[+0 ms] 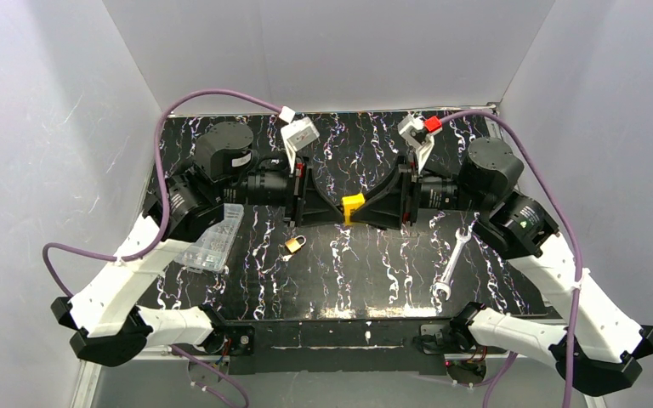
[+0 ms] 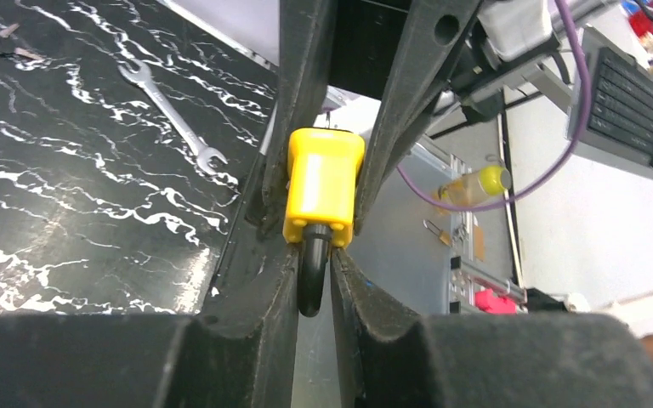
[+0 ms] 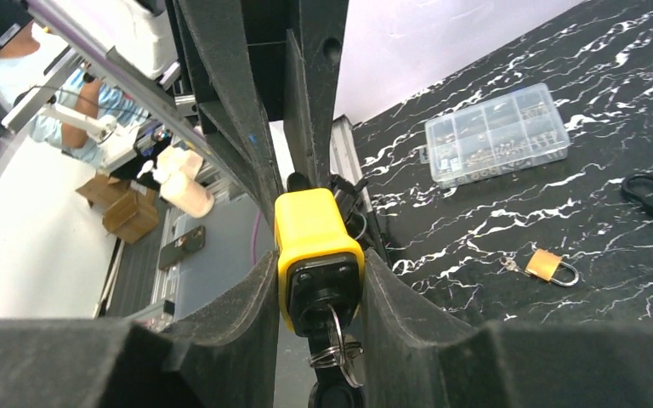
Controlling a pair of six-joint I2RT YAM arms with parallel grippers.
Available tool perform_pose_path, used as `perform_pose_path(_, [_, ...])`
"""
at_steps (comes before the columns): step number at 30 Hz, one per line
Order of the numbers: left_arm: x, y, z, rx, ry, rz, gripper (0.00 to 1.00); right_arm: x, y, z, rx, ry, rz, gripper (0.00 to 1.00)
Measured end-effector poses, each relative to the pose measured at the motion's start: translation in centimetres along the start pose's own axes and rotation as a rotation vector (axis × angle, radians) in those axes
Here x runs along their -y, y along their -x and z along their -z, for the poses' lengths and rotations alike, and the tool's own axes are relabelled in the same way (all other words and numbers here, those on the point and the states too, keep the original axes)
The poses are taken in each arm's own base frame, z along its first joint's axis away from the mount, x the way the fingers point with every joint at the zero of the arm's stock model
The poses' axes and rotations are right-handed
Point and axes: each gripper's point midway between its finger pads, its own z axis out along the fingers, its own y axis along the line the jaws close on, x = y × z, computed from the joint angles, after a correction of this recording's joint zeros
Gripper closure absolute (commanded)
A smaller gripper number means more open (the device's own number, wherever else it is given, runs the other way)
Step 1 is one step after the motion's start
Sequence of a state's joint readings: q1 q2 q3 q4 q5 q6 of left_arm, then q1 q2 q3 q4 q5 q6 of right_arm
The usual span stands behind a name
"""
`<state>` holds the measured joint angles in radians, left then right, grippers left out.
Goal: Lock with the key
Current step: Lock the lock.
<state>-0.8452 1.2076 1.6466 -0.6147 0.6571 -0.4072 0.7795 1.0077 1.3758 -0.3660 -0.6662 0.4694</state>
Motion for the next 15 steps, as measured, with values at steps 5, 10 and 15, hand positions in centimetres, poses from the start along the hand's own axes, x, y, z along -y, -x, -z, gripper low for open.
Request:
perform_pose_path(5, [-1.4, 0.7, -0.4, 0.029, 0.035, 0.013, 0.91, 1.6, 0.6, 0.2, 0.049, -0.033, -0.015, 0.99])
perform_pose_path(10, [-1.9, 1.6, -0.6, 0.064, 0.037, 0.014, 1.00, 2.1, 1.3, 0.5, 0.078, -0.039, -0.019, 0.99])
perform_pose_path(15, [-2.4, 2.1, -0.8, 0.093, 0.028, 0.019, 1.00, 2.9, 1.5, 0.9, 0.104, -0.040, -0.022, 0.68])
